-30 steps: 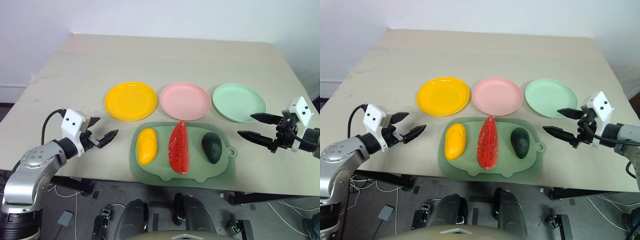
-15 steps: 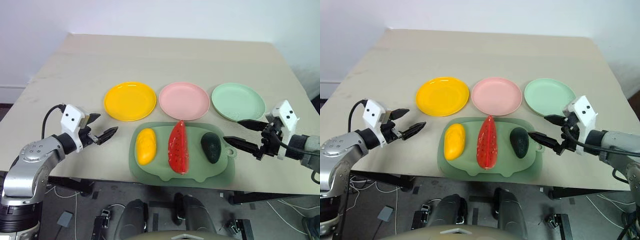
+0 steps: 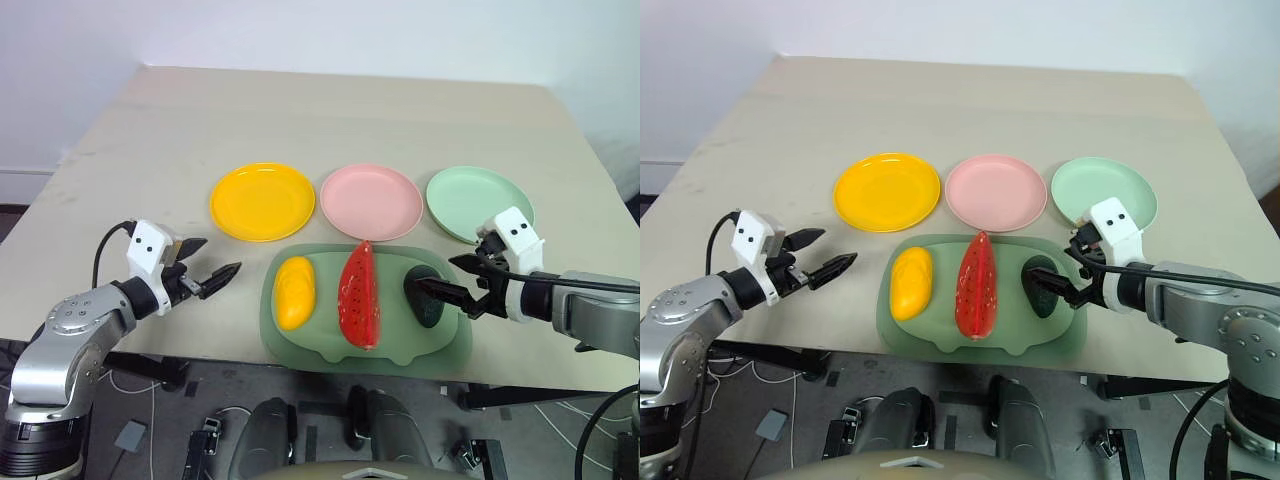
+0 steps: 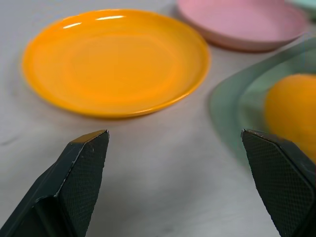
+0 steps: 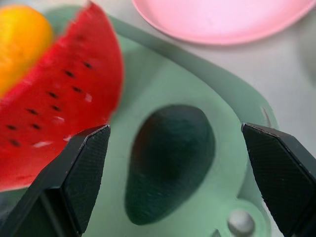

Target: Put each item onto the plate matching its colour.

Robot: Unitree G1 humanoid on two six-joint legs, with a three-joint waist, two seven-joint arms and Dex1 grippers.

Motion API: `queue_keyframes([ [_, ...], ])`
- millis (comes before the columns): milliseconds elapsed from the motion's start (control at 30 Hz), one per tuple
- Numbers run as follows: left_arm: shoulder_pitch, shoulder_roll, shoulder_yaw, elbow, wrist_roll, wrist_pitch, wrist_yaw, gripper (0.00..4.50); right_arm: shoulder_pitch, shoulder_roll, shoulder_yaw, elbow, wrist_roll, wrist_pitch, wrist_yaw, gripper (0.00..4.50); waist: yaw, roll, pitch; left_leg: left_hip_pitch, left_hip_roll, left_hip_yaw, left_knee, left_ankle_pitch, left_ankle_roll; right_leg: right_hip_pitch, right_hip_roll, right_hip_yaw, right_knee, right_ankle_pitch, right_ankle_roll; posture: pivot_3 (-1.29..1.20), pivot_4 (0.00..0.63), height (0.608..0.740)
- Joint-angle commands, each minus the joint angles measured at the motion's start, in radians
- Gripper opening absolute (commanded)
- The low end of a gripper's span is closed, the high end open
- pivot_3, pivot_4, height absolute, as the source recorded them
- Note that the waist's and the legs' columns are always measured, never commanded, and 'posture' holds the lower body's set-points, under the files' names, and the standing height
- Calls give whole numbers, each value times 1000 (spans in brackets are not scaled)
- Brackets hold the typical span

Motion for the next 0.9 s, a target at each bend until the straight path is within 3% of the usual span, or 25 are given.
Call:
queue_keyframes([
  [33, 19, 39, 39, -73, -69, 32, -44, 4480, 5, 24, 29, -43, -17, 13, -44, 4500, -1, 0, 0, 0, 0, 0, 0, 0, 0, 0, 0, 0, 0, 0, 0, 0, 150, 740],
  [367, 50, 85, 34, -128, -110, 61, -60, 4480, 67, 39, 227, -13, -228, -59, -78, 4500, -1, 0, 0, -3, 0, 0, 0, 0, 0, -2, 1, 0, 0, -3, 2, 0, 150, 740],
  [500, 62, 84, 41, -131, -108, 56, -50, 4500, 65, 40, 191, -9, -231, -58, -34, 3631, -1, 0, 0, -3, -1, 0, 1, 0, 0, -2, 1, 0, 0, -3, 2, 0, 150, 740],
  [800, 79, 76, 34, -129, -100, 38, -43, 4500, -158, -104, 149, 107, -279, -135, 147, 437, -4, 0, 0, -8, -1, -1, 1, 0, 0, -7, 1, -1, 0, -3, 2, 0, 150, 740],
  [900, 77, 74, 34, -126, -97, 31, -41, 4500, -187, -207, 209, 181, -363, -237, 253, 437, 2, 0, 0, -9, -1, -1, 1, 0, 0, -8, 1, -1, 0, -2, 1, 0, 150, 740],
])
